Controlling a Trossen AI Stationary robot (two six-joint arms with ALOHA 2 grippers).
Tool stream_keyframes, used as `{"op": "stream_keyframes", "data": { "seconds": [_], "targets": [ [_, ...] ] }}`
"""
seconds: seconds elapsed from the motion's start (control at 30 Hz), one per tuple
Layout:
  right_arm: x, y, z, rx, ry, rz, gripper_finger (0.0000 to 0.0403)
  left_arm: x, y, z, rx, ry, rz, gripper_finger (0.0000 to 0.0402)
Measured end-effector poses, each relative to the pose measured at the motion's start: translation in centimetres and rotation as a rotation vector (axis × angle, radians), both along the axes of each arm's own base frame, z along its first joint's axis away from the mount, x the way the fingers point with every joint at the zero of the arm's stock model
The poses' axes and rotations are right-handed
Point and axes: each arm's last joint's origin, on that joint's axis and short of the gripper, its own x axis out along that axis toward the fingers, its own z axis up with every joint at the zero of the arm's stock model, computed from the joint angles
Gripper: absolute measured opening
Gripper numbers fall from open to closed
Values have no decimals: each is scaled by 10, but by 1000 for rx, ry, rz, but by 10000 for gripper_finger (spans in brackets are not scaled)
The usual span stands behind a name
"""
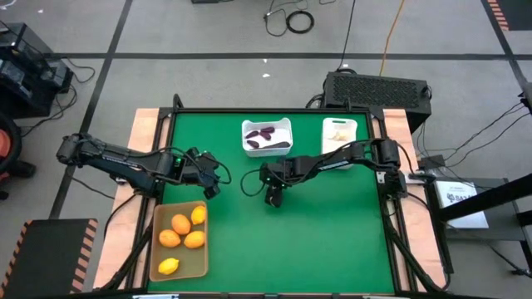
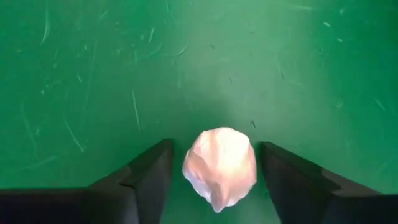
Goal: Sort produce into baskets
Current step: Put the white garlic into the right white bin
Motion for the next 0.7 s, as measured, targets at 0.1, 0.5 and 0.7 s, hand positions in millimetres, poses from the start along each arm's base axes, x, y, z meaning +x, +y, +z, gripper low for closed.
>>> {"op": "stream_keyframes", "data": {
  "seconds": [0.1, 0.5, 0.7],
  "targets": [
    [0, 0, 1, -1, -3, 3, 200, 0, 0, 0, 0, 0, 0, 251],
    [-18, 1, 44, -16, 0, 53, 106, 0, 0, 0, 0, 0, 0, 251],
    [-46, -11, 90, -101, 0, 36, 119, 0, 0, 0, -1, -4, 0, 251]
  ]
}}
